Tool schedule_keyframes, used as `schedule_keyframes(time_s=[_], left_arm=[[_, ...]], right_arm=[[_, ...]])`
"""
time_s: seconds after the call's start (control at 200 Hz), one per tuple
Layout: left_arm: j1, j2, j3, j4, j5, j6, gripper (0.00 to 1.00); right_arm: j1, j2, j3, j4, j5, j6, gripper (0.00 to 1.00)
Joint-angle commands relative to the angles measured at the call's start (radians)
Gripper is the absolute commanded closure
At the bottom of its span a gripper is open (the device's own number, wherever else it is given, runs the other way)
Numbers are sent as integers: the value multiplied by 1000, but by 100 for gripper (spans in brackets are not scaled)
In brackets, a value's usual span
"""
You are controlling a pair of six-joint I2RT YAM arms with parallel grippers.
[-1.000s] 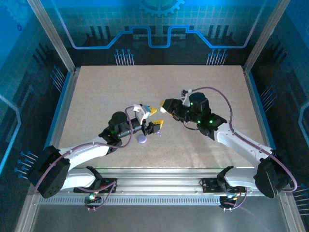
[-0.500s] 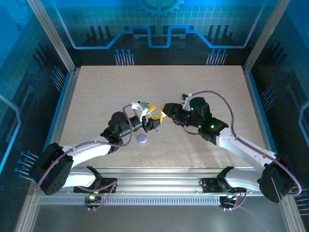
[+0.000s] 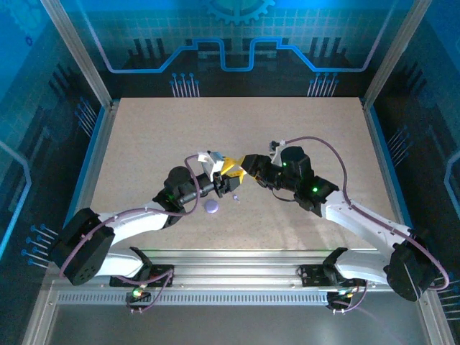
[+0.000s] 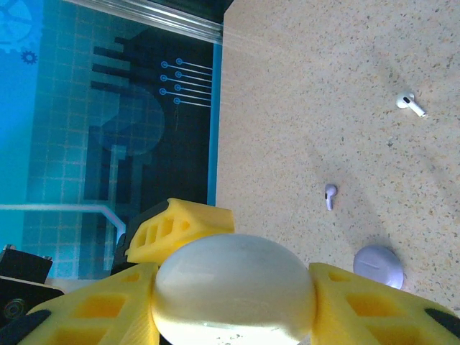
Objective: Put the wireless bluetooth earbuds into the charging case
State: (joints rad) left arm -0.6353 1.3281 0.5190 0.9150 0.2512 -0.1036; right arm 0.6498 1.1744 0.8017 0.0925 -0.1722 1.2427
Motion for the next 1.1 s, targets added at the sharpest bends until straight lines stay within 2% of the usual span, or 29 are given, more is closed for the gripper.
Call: schedule_keyframes(time_s=[0.0,0.255,0.365,0.47,0.55,0.6,0.66,0.69,0.79,0.885,1.096], left_arm=[[-3,14,32,14,-6,-20,50],[-4,23,43,10,14,-34,50],[-4,29,52,6,45,-44,59],[-4,39,54,34,122,-36,73],[-4,42,56,36,134,-57,81],[-4,41,56,41,139,-66,84],[-3,39,58,44,142,-71,85],[-3,39,58,44,141,-70,85],[18,42,55,54,143,-92,85],[65,64,47,148,200,-192,86],[115,142,59,424,349,-388,87]], right_arm=[[29,-20,-13,33,-8,10,53],[37,-17,-16,40,-7,12,53],[38,-16,-14,41,-6,11,52],[38,-14,-11,37,-6,0,52],[43,-24,-20,27,10,-13,51],[44,-39,-31,30,24,-35,46],[43,-64,-33,29,31,-103,29],[40,-77,-27,23,28,-155,24],[27,-117,8,-53,20,-324,18],[-18,-141,18,-79,-58,-462,18],[-203,-162,15,-34,-419,-705,26]])
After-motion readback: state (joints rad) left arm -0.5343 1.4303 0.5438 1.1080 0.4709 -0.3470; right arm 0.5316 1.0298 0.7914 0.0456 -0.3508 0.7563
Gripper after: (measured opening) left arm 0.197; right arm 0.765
